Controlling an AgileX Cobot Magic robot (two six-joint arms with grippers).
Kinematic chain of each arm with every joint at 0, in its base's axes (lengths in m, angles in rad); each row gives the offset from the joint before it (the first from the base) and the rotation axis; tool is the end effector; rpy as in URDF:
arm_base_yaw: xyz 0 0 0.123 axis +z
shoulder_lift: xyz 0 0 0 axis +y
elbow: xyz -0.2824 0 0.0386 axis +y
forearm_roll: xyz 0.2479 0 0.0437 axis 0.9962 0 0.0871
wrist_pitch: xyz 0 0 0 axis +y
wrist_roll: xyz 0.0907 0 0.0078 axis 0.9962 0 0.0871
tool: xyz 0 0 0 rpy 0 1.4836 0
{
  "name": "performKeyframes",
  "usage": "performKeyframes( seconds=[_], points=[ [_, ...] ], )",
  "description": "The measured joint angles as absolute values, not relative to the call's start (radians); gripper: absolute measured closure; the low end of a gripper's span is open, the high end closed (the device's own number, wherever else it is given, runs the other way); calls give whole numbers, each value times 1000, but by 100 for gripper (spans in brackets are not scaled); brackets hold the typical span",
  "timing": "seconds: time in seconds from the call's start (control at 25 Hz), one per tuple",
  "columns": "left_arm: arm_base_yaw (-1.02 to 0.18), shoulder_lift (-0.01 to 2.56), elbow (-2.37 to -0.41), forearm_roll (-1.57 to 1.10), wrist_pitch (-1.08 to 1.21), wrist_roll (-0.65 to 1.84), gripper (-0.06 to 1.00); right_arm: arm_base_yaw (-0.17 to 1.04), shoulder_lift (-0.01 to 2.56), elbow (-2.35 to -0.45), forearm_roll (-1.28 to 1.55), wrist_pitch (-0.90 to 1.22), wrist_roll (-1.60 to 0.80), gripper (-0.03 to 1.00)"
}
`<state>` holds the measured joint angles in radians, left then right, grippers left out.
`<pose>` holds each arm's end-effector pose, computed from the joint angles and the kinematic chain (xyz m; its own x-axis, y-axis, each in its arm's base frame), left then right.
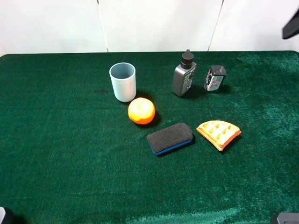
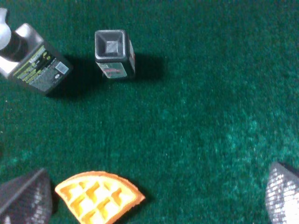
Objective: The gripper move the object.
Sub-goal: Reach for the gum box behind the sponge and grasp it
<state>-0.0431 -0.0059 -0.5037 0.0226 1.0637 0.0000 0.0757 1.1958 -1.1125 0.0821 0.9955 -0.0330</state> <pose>-0.0062 0.0021 0.2779 -0.4493 0.0304 -0.8929 0.0304 0.9994 0.0187 0.2317 0.0239 0.3468 -0.8349 -0.0516 -0.5479 -0.1033 0.9926 0.0640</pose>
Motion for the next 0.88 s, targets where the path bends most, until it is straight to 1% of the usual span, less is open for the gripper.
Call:
performKeyframes(
  seconds=[0.52, 0.88],
  points=[
    [-43, -6, -504, 23, 1064, 0, -5, 76, 1489, -1301, 84, 998, -53, 27],
    [-43, -6, -504, 23, 1064, 0, -5, 161, 1651, -1416, 49, 1009, -33, 27]
  ],
)
